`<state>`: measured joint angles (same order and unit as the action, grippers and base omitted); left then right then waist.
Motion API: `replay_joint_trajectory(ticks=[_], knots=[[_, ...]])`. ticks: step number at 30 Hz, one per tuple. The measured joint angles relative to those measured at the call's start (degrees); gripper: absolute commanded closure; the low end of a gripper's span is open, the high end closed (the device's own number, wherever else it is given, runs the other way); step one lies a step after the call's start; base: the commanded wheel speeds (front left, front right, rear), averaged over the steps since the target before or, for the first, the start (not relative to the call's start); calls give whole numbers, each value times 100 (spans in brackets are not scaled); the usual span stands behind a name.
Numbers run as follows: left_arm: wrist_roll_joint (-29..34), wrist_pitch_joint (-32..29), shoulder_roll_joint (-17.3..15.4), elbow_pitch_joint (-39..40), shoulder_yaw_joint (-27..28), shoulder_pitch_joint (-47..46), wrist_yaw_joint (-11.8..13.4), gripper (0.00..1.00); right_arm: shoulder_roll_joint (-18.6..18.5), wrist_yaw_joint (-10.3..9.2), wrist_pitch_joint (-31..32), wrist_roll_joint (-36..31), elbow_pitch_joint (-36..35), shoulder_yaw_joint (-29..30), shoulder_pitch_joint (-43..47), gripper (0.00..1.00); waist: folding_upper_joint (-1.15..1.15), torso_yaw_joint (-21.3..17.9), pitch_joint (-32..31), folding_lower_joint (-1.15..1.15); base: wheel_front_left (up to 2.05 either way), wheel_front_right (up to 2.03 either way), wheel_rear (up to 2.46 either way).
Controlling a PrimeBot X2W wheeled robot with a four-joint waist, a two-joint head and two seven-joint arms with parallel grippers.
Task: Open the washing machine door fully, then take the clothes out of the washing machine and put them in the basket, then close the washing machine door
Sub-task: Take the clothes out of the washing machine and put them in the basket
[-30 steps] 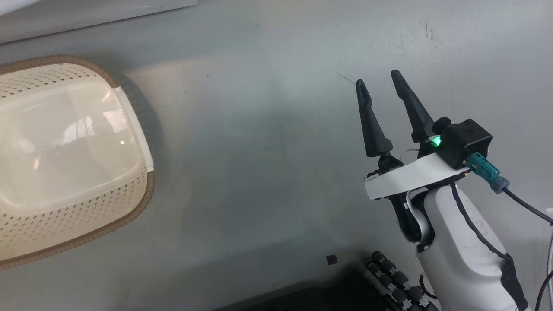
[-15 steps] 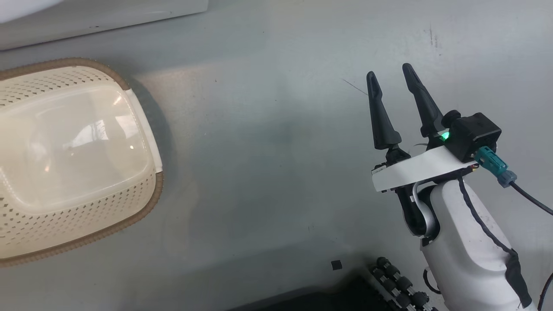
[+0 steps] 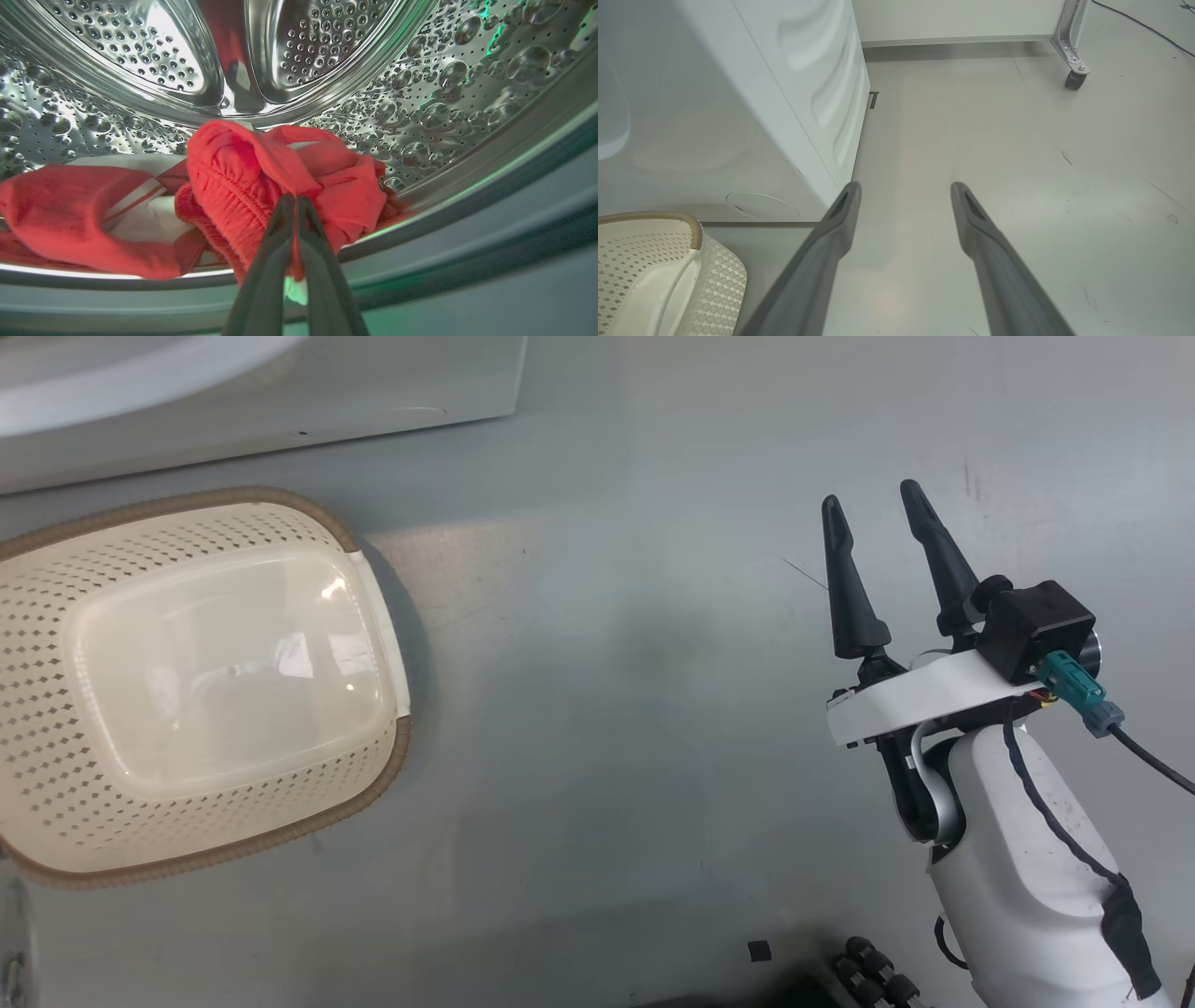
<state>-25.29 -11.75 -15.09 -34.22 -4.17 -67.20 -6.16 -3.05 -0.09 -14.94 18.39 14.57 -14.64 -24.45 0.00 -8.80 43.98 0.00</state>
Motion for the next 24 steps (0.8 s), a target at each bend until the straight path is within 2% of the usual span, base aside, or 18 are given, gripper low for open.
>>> replay_joint_trajectory(ticks=[12,24], knots=[[-180,675,254,-96,-138,656,-70,100,-2,63,0,-140,177,220,35,0,0,386,-542,0,0,0,0],[-494,1430,699,-159,-236,1663,-73,100,-35,121,0,-227,311,503,271,0,0,717,-1104,0,0,0,0]])
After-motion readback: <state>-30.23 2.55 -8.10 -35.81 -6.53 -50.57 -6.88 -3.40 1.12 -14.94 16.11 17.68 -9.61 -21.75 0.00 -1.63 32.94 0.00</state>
